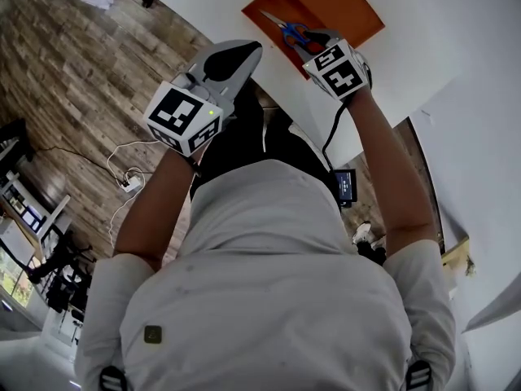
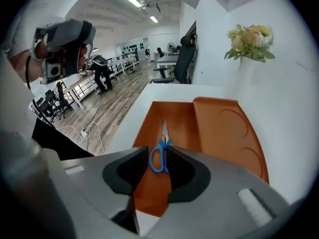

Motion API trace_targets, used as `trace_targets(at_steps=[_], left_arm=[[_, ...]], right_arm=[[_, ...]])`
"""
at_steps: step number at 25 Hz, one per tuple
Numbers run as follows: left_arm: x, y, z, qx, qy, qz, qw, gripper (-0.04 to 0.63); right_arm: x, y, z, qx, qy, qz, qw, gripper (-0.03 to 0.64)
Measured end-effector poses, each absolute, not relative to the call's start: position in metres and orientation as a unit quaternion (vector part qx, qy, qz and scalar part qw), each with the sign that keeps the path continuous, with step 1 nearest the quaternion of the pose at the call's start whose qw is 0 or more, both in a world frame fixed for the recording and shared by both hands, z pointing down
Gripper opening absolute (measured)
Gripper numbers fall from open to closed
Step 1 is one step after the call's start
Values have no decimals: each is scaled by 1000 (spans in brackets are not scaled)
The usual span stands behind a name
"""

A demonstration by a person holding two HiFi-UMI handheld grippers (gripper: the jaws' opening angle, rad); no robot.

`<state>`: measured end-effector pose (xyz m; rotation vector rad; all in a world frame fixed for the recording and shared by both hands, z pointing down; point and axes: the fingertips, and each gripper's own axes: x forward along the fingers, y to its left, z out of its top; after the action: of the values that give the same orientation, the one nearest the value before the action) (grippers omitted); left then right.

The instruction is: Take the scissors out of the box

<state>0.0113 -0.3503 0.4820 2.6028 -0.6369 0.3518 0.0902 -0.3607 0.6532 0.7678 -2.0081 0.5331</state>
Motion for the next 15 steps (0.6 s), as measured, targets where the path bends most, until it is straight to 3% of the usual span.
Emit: trace_targets(at_steps=[15], left_arm=[[22, -350, 500, 938, -205, 125, 248, 4]], right_arm=[[86, -372, 701, 299, -763, 238, 521, 124]])
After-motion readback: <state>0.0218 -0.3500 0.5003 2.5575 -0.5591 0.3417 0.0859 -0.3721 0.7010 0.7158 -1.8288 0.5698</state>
